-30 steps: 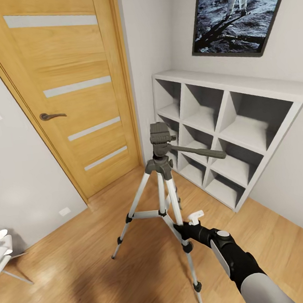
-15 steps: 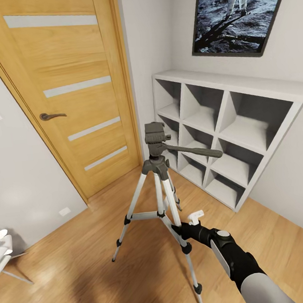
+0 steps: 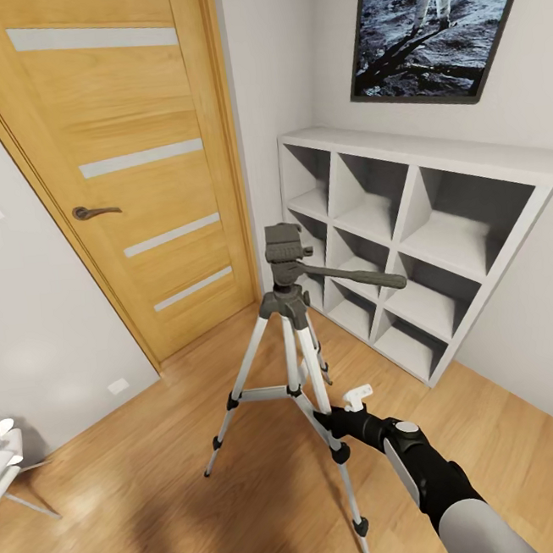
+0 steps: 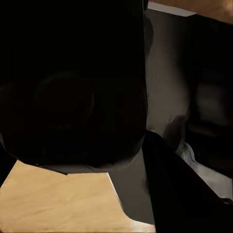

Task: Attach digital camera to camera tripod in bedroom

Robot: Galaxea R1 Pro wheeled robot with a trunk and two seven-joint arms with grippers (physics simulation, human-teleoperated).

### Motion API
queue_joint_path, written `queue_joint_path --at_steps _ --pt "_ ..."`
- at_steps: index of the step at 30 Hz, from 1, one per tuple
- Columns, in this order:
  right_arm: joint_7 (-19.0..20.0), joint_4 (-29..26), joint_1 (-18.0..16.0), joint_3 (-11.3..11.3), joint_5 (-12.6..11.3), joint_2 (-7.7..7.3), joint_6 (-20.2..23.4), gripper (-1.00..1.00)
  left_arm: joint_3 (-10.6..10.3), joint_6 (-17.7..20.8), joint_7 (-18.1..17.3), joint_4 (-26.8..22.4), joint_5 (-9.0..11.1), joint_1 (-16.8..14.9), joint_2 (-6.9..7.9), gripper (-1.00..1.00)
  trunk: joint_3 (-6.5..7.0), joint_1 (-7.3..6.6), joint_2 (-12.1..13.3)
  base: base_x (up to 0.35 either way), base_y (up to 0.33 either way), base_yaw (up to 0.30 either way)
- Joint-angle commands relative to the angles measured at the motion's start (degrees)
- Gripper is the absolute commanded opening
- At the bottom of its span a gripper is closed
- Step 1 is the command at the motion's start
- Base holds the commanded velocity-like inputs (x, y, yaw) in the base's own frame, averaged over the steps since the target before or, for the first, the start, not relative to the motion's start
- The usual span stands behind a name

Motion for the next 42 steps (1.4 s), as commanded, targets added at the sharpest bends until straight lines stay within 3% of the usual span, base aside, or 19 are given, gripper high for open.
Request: queue_joint_path --at_steps 1,12,28,29,33,34,36,42 --pt "0.3 -0.1 0.0 -0.3 0.5 0.05 0.3 -1.00 -0.8 -0.4 -0.1 -0.1 0.3 0.3 0.01 -1.00 -0.10 0.03 -0.1 0.000 0.000 0.000" --pt "-2.9 -0.1 0.0 -0.1 0.8 -0.15 0.0 -1.00 -1.9 -3.1 0.4 -2.9 0.0 3.9 0.03 -1.00 -0.10 0.03 -0.1 0.000 0.000 0.000" --pt "-3.0 -0.1 0.0 -0.1 0.8 -0.23 -0.3 -1.00 -1.5 0.8 0.1 -7.6 0.1 9.1 5.02 -1.00 -0.10 0.03 -0.1 0.000 0.000 0.000" --pt "-3.0 -0.1 0.0 -0.1 0.8 -0.25 -0.3 -1.00 -1.3 16.4 0.2 -44.8 0.1 9.6 11.25 -1.00 -0.10 0.03 -0.1 0.000 0.000 0.000" --pt "-2.9 -0.1 0.0 -0.1 0.8 -0.27 -0.3 -1.00 0.4 24.1 1.2 -58.3 -0.3 9.6 12.14 -1.00 -0.10 0.03 -0.1 0.000 0.000 0.000" --pt "-2.8 -0.1 0.0 -0.1 0.8 -0.26 -0.3 -1.00 1.5 26.9 2.6 -67.7 -0.5 9.6 12.26 -1.00 -0.10 0.03 -0.1 0.000 0.000 0.000" --pt "-2.8 -0.1 0.0 -0.1 0.8 -0.22 -0.3 -1.00 1.8 28.0 3.1 -73.5 -0.5 9.1 12.31 -1.00 -0.10 0.03 -0.1 0.000 0.000 0.000" --pt "-2.8 -0.1 0.0 0.0 0.8 -0.20 -0.3 -1.00 2.0 35.6 3.4 -77.6 -0.6 0.8 11.98 -1.00 -0.10 0.03 -0.1 0.000 0.000 0.000"
